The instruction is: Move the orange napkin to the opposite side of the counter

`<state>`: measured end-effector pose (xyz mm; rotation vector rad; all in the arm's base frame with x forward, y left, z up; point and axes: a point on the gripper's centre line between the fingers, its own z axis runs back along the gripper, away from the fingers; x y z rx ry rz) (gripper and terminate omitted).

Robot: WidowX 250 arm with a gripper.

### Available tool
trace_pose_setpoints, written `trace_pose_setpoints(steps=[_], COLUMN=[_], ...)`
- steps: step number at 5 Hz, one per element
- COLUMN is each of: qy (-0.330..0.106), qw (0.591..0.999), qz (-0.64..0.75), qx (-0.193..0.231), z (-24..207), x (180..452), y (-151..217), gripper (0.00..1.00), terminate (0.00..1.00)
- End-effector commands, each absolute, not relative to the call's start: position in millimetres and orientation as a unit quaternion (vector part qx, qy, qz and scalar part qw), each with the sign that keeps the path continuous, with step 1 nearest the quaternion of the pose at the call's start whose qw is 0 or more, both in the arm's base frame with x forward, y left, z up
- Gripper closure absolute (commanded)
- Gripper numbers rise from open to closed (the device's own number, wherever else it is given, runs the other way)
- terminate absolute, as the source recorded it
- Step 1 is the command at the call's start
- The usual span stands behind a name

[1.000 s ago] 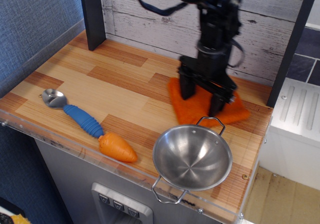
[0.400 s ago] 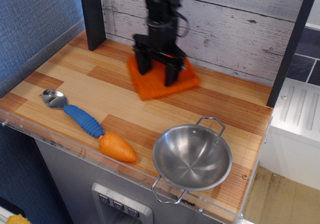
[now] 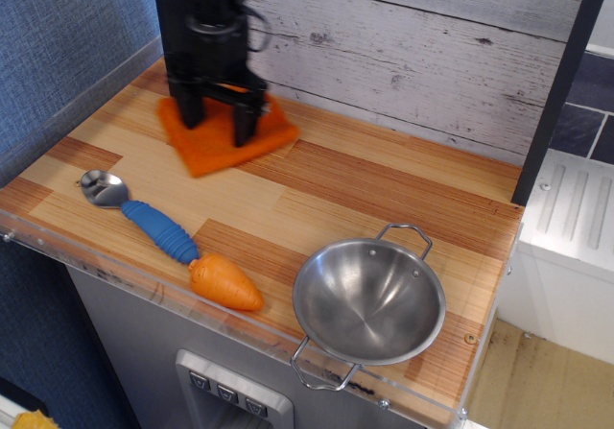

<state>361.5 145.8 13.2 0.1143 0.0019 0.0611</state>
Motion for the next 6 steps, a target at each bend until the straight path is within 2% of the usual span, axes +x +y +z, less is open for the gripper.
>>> trace_pose_setpoints(steps=[1, 2, 3, 6], qy=[-0.032, -0.035, -0.044, -0.08], qw=[0.996, 0.997, 0.997, 0.993], qz=[0.059, 0.048, 0.037, 0.072], qx=[0.065, 0.057, 0.058, 0.057], z=[37.2, 37.2, 47.4, 121.6], x=[356.4, 359.2, 359.5, 337.5], y=[168.3, 153.8, 141.5, 149.4], gripper=[0.0, 0.0, 0.0, 0.0], terminate=[0.0, 0.0, 0.0, 0.0])
